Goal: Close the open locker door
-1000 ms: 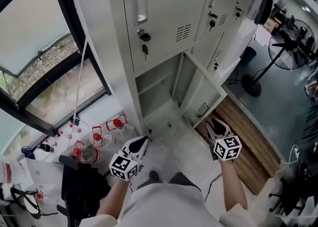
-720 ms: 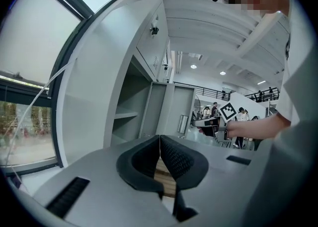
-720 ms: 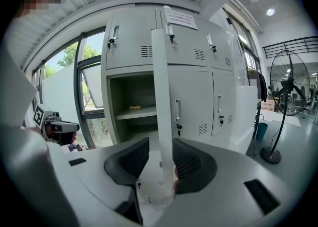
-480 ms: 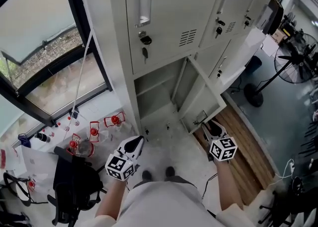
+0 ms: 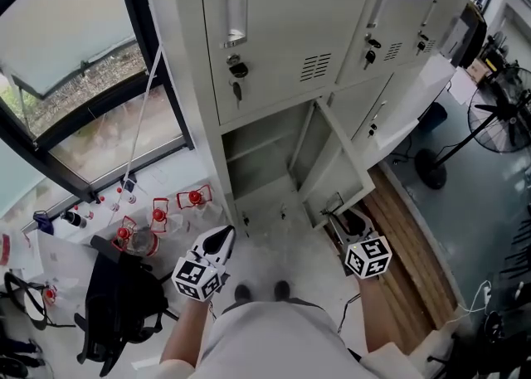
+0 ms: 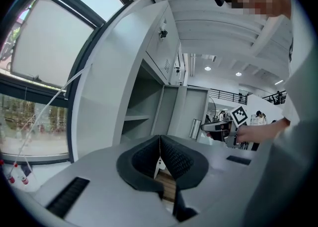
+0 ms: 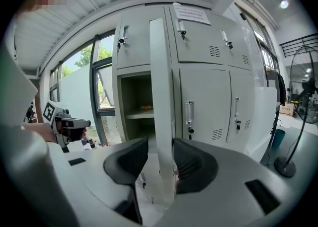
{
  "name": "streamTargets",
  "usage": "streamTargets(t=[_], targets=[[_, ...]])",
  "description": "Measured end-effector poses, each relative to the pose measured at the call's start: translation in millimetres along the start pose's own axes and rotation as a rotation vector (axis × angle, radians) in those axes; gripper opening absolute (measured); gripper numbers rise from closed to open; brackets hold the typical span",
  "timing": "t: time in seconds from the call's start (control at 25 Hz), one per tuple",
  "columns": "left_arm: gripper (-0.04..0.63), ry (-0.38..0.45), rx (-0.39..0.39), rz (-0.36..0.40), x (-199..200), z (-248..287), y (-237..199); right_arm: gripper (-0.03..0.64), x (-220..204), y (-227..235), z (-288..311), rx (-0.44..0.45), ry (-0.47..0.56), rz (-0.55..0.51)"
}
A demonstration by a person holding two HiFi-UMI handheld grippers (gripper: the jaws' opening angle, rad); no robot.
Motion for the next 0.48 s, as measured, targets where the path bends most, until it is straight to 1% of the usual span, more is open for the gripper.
streamTargets(t=[0.48], targets=[[0.021,0.007,0.056,-0.009,-4.2,-8.5,-3.4,0.17,3.9,-42.4,17.2,0.151,-0.005,-0.016]])
Point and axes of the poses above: the fingertips, and each gripper's own axes: z forward along the fingers, y to its right, x out of its top, the point moved 4 cm from there along -z, backward along the fingers, and after that the axes turned 12 degrees about y, right-handed, at the moved point
